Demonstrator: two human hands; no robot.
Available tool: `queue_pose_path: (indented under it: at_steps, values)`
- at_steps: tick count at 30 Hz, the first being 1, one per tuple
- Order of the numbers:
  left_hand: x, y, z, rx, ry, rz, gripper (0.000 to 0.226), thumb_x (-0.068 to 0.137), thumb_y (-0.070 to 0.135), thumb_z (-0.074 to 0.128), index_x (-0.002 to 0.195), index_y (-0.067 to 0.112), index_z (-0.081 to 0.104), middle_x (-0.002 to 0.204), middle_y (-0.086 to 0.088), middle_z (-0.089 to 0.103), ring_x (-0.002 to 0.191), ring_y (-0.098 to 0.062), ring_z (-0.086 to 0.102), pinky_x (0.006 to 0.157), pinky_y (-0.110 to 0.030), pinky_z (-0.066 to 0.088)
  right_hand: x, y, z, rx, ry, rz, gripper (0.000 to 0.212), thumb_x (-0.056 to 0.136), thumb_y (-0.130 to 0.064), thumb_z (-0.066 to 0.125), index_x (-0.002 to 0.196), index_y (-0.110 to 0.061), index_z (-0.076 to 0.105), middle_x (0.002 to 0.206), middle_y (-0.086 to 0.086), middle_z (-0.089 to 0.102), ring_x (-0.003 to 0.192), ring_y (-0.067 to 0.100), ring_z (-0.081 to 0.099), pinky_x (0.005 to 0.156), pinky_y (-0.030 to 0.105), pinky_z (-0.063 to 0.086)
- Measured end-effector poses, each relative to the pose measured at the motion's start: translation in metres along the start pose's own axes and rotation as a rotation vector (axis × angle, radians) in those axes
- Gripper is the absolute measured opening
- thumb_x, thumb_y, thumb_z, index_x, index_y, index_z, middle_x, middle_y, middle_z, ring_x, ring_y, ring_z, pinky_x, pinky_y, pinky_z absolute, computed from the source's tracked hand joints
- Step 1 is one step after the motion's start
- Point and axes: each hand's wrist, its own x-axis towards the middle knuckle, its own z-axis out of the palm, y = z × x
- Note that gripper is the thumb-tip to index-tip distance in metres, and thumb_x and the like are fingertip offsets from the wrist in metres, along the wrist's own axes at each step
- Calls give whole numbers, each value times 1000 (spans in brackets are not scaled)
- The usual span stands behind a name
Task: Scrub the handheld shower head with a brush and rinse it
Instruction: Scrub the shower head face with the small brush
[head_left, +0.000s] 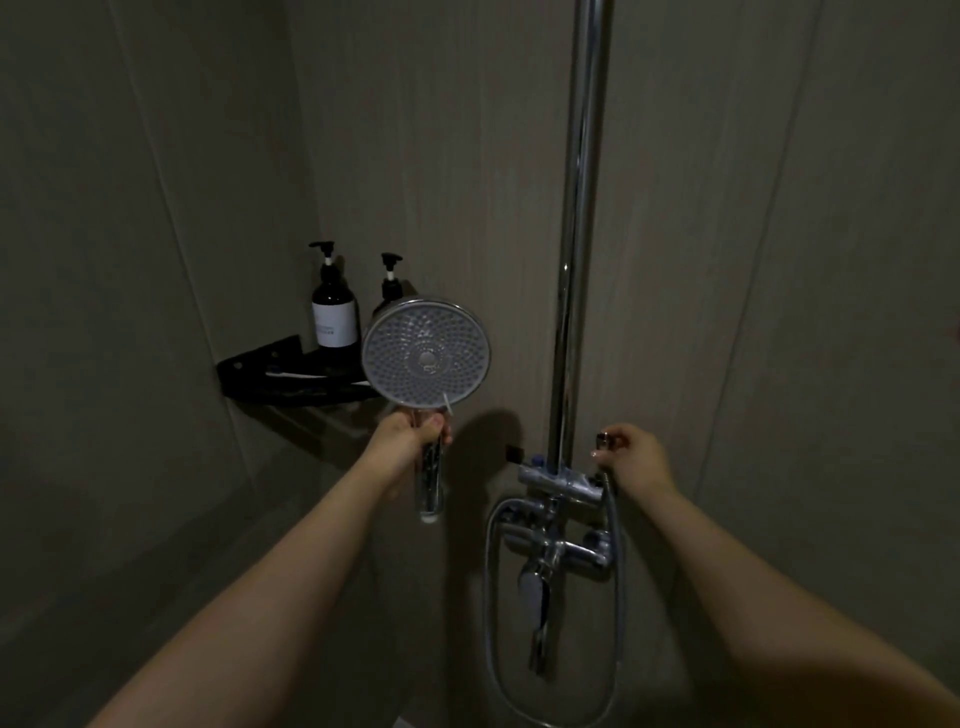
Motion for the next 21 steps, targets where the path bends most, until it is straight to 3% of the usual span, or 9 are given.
queue_pose_path:
  at_steps: [3,6,7,9,11,13,15,18,21]
  values:
    - [0,-1,2,-14,2,2,24,95,2,41,78,9,57,71,-6,56,52,0,58,65,-15,47,5,-5,-4,-118,-31,11,28,82,-2,66,109,1,59,90,9,54,86,19,51,77,26,38]
    - [0,-4,3,-52,19,-14,23,95,1,43,78,10,57,70,-4,57,61,-8,58,75,-24,45,9,-7,-9,-175,-11,63,11,83,-2,65,78,-5,55,80,11,55,81,18,52,72,25,40]
    - [0,-5,3,-60,23,-23,23,95,2,43,79,10,57,72,-5,57,64,-10,57,76,-25,45,11,-5,-11,-177,-19,99,22,84,-2,63,66,-7,51,67,10,57,72,17,55,67,24,45]
    - [-1,-6,4,-55,27,-28,21,95,3,44,80,10,58,72,-4,58,61,-7,58,74,-23,46,11,-1,-12,-132,-63,209,34,85,1,60,56,-8,46,37,3,52,40,12,56,43,16,47]
    - [-1,-8,5,-51,23,-25,21,94,3,45,79,9,58,69,-2,59,54,-1,59,70,-21,47,9,3,-10,-92,-63,259,32,84,3,61,57,-8,47,43,4,52,29,8,50,30,16,40]
    - [-1,-7,5,-43,17,-25,21,94,2,45,79,9,58,68,-2,59,53,-1,59,70,-22,47,9,6,-6,-74,-14,195,23,82,4,64,68,-10,52,60,7,53,37,4,53,36,17,43]
    - [-2,-5,6,-40,2,-19,21,94,2,44,79,9,58,72,-5,58,54,-2,59,72,-24,46,9,2,-5,9,-1,140,24,80,8,64,84,-13,53,71,6,53,57,13,55,38,14,46]
    - [-3,0,9,-58,3,-12,20,94,2,44,80,9,58,74,-5,57,55,-2,60,76,-26,45,9,-3,-9,51,-66,118,28,78,12,62,81,-14,53,85,14,53,66,19,54,43,19,51]
    - [-7,7,11,-71,1,0,20,94,2,43,80,8,56,74,-6,57,69,-14,57,78,-27,45,0,-2,-7,-77,-105,99,30,75,13,65,102,0,60,89,11,55,82,20,53,68,25,42]
